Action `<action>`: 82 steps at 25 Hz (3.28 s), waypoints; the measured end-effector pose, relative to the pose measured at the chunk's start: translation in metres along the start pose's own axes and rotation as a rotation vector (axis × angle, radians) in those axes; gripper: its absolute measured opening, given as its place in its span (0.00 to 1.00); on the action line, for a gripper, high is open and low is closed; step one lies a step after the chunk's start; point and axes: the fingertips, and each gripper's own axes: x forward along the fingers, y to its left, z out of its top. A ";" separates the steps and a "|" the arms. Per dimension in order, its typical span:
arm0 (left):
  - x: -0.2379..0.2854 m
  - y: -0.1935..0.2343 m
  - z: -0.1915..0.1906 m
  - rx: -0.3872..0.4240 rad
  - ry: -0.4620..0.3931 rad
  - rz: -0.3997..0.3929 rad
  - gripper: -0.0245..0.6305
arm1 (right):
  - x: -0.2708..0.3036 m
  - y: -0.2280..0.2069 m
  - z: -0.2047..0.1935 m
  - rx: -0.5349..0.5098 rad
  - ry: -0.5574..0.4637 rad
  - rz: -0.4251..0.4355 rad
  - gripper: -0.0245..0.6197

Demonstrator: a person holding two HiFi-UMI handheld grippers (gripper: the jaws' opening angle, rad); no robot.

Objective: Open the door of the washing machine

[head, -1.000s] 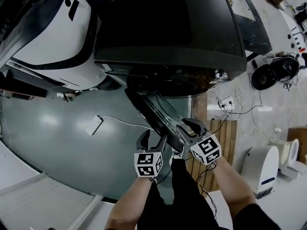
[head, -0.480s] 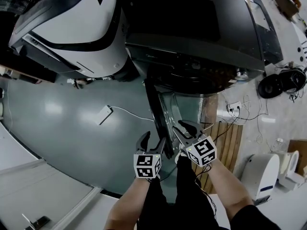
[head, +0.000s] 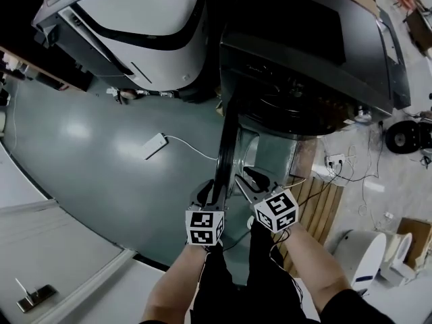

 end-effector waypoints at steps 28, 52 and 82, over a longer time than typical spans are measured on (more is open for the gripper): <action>-0.040 0.143 0.032 -0.014 -0.052 0.154 0.22 | 0.089 0.072 0.039 -0.039 0.023 0.057 0.24; -0.222 0.009 0.165 0.216 -0.325 -0.207 0.07 | -0.149 0.120 0.173 -0.045 -0.324 -0.316 0.06; -0.270 -0.268 0.053 0.263 -0.254 -0.301 0.07 | -0.423 0.084 0.037 0.022 -0.317 -0.376 0.06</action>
